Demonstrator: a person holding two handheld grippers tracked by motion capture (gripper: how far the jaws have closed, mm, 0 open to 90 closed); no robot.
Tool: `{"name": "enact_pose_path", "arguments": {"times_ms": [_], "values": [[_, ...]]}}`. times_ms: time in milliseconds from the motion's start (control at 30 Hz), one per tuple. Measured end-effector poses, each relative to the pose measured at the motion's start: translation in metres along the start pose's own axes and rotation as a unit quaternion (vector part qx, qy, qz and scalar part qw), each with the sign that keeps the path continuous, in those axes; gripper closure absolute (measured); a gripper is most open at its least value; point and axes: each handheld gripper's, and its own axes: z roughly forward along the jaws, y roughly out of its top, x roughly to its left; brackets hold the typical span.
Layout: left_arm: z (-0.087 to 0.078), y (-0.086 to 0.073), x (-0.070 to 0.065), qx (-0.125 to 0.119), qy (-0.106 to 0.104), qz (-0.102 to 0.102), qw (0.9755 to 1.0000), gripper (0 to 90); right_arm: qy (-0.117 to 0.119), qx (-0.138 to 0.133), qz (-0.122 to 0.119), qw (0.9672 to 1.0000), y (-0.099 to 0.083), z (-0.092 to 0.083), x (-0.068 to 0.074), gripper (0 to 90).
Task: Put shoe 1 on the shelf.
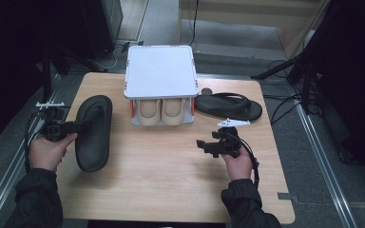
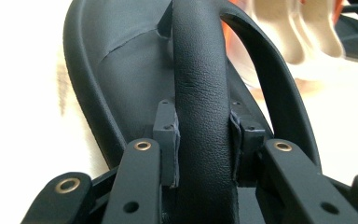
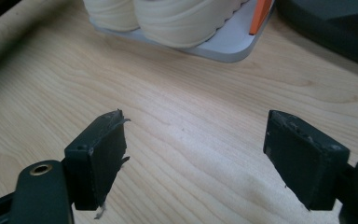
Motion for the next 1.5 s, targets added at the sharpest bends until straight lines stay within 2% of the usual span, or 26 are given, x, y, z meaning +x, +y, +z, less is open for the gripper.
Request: {"name": "enact_pose_path", "arguments": {"times_ms": [400,500,633,700,833,933,1000,1033,1133,1333,1500], "values": [[-0.007,-0.036,-0.045,0.005,-0.028,0.026,0.9993,69.1,-0.001,0.001,0.000,1.0000,0.007,0.005,-0.004,21.0],[-0.007,-0.042,-0.051,0.006,-0.037,0.027,0.9989,69.0,-0.001,0.001,0.001,1.0000,0.007,0.005,-0.005,21.0],[-0.006,-0.054,-0.067,0.008,-0.050,0.036,0.9981,69.0,-0.002,0.000,0.002,1.0000,0.008,0.004,-0.005,21.1],[-0.004,-0.057,-0.073,0.018,-0.059,0.042,0.9972,69.0,-0.003,0.001,0.003,1.0000,0.007,0.004,-0.005,21.0],[-0.003,-0.063,-0.087,0.017,-0.076,0.054,0.9955,68.9,-0.001,0.001,0.002,1.0000,0.007,0.005,-0.005,21.0],[0.004,-0.068,-0.095,0.025,-0.083,0.062,0.9944,68.9,-0.001,0.002,0.003,1.0000,0.007,0.005,-0.005,21.1],[0.008,-0.069,-0.097,0.027,-0.083,0.066,0.9940,68.9,-0.001,0.002,0.003,1.0000,0.007,0.005,-0.005,21.0],[0.016,-0.071,-0.099,0.035,-0.081,0.069,0.9937,68.8,-0.001,0.002,0.003,1.0000,0.007,0.005,-0.005,21.0],[0.029,-0.074,-0.098,0.052,-0.087,0.060,0.9930,68.7,-0.001,0.003,0.003,1.0000,0.007,0.005,-0.004,21.0],[0.052,-0.079,-0.098,0.075,-0.080,0.058,0.9923,68.7,-0.001,0.006,0.001,1.0000,0.007,0.007,-0.004,21.0],[0.061,-0.079,-0.097,0.073,-0.082,0.055,0.9924,67.9,-0.002,0.007,0.000,1.0000,0.006,0.006,-0.004,21.0]]}}
